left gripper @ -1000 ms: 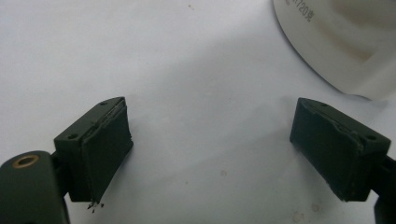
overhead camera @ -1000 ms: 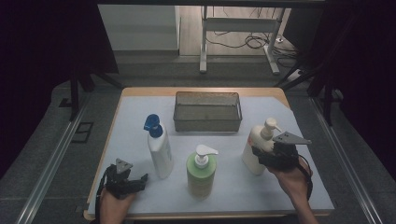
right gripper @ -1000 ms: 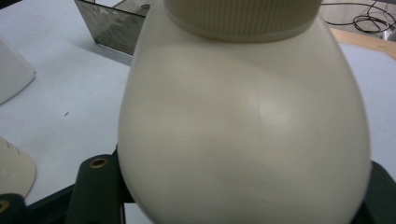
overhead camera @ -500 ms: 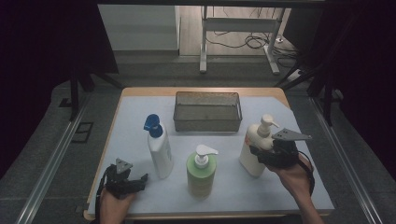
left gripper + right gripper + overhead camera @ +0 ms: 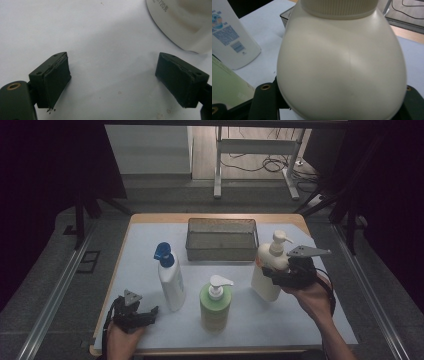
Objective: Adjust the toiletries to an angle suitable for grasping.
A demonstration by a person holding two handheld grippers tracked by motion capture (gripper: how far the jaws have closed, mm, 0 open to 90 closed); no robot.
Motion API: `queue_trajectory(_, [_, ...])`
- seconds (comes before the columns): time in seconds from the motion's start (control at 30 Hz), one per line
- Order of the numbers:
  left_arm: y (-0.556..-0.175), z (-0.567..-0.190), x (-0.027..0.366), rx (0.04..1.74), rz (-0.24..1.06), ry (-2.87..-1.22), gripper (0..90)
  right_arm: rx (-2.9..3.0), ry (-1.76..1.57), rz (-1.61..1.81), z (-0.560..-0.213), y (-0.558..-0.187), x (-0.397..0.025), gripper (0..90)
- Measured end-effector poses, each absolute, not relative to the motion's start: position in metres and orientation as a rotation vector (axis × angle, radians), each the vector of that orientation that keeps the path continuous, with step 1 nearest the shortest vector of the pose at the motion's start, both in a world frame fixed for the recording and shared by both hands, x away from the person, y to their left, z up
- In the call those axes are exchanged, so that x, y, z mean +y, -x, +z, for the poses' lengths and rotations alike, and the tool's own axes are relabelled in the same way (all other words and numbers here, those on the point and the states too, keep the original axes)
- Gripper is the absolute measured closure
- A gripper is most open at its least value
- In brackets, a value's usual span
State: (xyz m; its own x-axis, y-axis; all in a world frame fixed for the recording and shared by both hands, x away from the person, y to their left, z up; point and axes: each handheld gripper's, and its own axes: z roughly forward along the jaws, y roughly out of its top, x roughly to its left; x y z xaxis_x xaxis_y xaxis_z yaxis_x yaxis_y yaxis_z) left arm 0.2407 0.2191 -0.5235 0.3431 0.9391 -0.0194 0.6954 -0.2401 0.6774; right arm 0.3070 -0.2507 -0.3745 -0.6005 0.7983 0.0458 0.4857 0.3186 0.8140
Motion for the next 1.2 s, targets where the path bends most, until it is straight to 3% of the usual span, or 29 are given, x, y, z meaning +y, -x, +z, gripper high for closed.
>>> queue_trajectory(1.2, [-0.241,-0.523,0.219,1.423,0.531,-2.018,12.2,2.228,-1.085,1.237,-0.329,-0.365,-0.186,37.0])
